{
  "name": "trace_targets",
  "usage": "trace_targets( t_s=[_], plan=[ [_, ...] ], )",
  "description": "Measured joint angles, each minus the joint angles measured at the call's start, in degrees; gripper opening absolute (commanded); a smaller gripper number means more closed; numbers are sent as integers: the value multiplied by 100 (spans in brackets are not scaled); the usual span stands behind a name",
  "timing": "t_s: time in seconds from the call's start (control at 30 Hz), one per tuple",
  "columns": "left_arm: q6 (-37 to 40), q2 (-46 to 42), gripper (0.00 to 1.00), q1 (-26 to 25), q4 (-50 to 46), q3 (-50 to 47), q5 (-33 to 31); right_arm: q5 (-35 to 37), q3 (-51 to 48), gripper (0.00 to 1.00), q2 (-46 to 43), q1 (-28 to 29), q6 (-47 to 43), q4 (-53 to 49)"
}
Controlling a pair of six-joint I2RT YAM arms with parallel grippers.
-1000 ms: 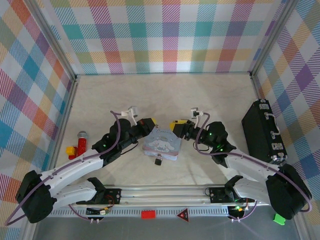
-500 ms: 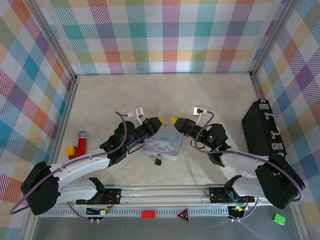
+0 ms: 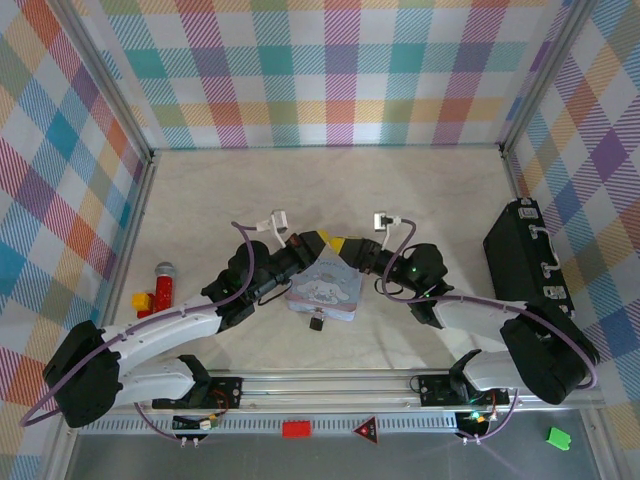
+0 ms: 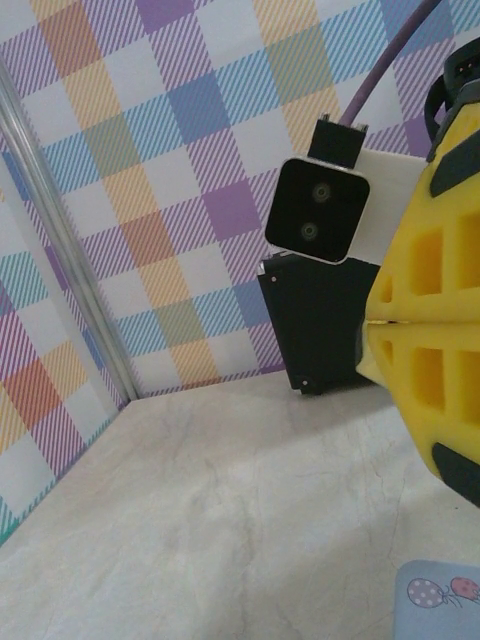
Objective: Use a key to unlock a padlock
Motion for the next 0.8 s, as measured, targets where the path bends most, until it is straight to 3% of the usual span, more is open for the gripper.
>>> trace_targets(
  t_s=[0.3, 0.8],
  plan=[
    [13, 0, 0, 0, 2, 2, -7, 11, 0, 44, 0, 122, 31, 31],
    [33, -122, 0, -7, 0, 2, -94, 396, -98, 32, 33, 129, 466, 111]
  ],
)
